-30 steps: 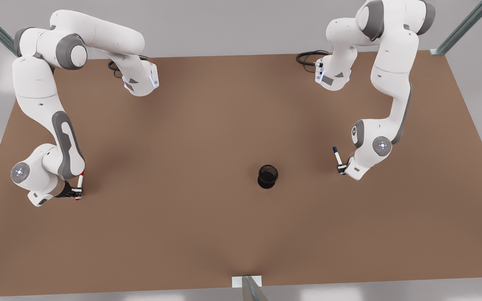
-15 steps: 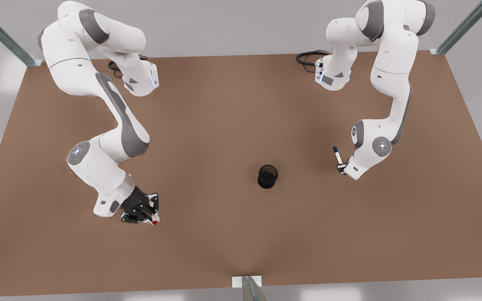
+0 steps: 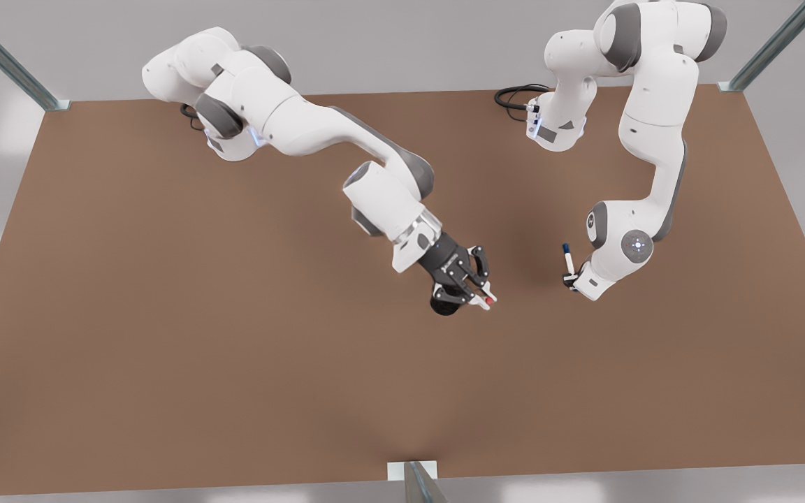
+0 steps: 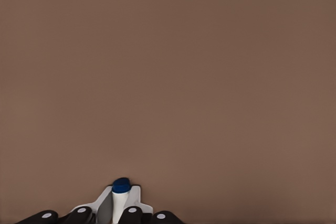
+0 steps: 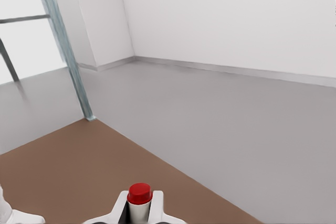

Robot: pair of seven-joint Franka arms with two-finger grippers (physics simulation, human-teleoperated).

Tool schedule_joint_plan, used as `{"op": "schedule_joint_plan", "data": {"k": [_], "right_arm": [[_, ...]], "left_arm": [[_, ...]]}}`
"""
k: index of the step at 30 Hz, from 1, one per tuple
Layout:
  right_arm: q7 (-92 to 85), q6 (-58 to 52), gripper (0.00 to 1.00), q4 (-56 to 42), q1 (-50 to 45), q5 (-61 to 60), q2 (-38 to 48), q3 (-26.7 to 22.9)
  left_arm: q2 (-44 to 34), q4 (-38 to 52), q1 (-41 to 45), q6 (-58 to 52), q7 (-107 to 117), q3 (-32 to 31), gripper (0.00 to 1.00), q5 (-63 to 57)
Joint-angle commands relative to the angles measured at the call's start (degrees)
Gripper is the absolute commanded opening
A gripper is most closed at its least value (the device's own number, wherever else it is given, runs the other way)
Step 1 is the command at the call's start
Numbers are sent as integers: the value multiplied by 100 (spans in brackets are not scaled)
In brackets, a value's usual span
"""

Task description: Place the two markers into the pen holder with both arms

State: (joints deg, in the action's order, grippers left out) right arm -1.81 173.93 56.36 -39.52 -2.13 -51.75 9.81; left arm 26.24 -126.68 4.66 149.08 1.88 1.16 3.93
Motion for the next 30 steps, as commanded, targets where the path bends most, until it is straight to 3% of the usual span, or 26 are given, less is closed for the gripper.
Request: {"op": "schedule_joint_plan", "data": {"k": [1, 3, 5, 9, 21, 24, 30], "right_arm": [[1438, 518, 21, 147, -12, 2, 25, -32], [1315, 1029, 21, 455, 76, 116, 16, -32], [1253, 1020, 21, 507, 147, 1021, -19, -32], [1200, 1160, 21, 587, 76, 1407, -282, -41], [1209, 2242, 21, 622, -521, 1514, -1021, -586], [1218, 2751, 21, 1492, -627, 1391, -740, -577], [1209, 2751, 21, 2476, -583, 1399, -81, -586]], "left_arm": [[-5, 3, 0, -2, -152, -1, 26, 29], [-5, 12, 0, -10, -152, -1, 25, 29], [-5, 21, 0, -10, -152, -1, 24, 29], [-32, 21, -9, -19, -152, -1, 21, 29], [-260, 196, -97, -494, -188, 8, 21, 20], [-278, 196, -62, -503, -161, 7, 21, 29], [-357, 196, -44, -626, -100, -10, 21, 29]]}}
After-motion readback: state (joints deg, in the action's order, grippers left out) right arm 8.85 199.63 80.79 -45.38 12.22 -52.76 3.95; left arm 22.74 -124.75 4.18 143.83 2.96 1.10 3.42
